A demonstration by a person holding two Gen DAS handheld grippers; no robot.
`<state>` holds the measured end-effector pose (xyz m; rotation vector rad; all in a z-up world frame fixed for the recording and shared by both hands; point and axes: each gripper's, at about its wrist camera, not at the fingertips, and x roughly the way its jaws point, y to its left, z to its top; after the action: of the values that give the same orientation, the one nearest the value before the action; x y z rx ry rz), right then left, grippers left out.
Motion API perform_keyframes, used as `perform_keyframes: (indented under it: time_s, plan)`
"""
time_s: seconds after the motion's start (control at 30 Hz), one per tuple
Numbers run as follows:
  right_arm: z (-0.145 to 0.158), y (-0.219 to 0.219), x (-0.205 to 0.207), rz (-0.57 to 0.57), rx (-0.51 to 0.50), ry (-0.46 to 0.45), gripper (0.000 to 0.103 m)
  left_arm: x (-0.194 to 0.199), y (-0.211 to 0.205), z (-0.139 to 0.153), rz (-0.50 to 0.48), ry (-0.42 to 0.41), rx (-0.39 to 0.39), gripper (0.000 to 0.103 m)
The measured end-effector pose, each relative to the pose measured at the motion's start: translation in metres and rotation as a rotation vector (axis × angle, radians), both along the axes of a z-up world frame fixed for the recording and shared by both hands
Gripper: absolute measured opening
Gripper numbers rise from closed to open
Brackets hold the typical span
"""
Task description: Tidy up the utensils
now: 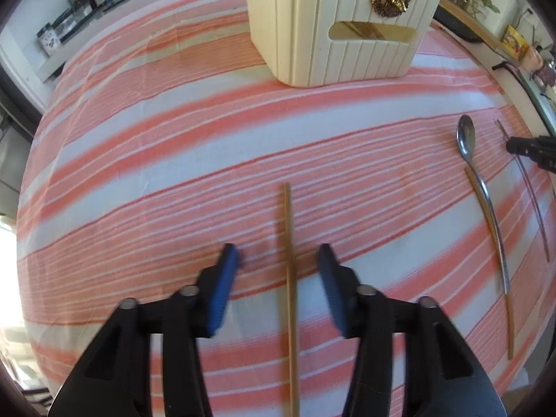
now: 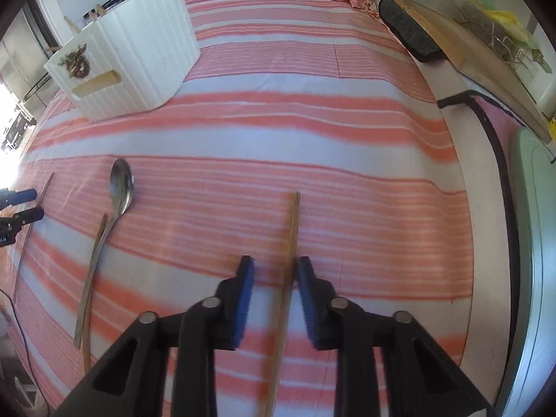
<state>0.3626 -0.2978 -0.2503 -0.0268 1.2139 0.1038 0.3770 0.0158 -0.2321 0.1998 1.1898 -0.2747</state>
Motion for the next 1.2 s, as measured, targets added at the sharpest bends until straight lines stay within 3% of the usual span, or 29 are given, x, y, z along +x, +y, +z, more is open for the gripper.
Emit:
perform_keyframes:
  time_s: [0.03, 0.2, 0.3, 0.43, 0.63, 0.9, 1.2]
  plan:
    - [0.0, -0.001, 0.008, -0.006, 0.002, 0.002, 0.006, 0.002, -0.002, 0.0, 0.001, 0.004, -0.01, 0.004]
    - [0.016, -0.005, 0.014, -0.036, 0.056, -0.063, 0.006, 0.002, -0.001, 0.01, 0.026, -0.047, -0.035, 0.004]
    - [0.051, -0.009, -0.007, -0.048, 0.161, -0.17, 0.006, -0.014, 0.012, 0.039, 0.052, -0.114, -0.116, 0.004]
    - [0.108, -0.005, -0.044, 0.002, 0.227, -0.324, 0.006, -0.047, 0.027, 0.093, 0.051, -0.237, -0.216, 0.004]
    - [0.159, 0.012, -0.09, 0.065, 0.204, -0.477, 0.006, -0.084, 0.041, 0.143, 0.039, -0.366, -0.294, 0.004]
    - [0.188, 0.021, -0.117, 0.061, 0.201, -0.631, 0.006, -0.1, 0.05, 0.177, 0.05, -0.474, -0.366, 0.004]
    - [0.197, 0.018, -0.123, 0.059, 0.222, -0.66, 0.006, -0.103, 0.045, 0.18, 0.043, -0.489, -0.359, 0.004]
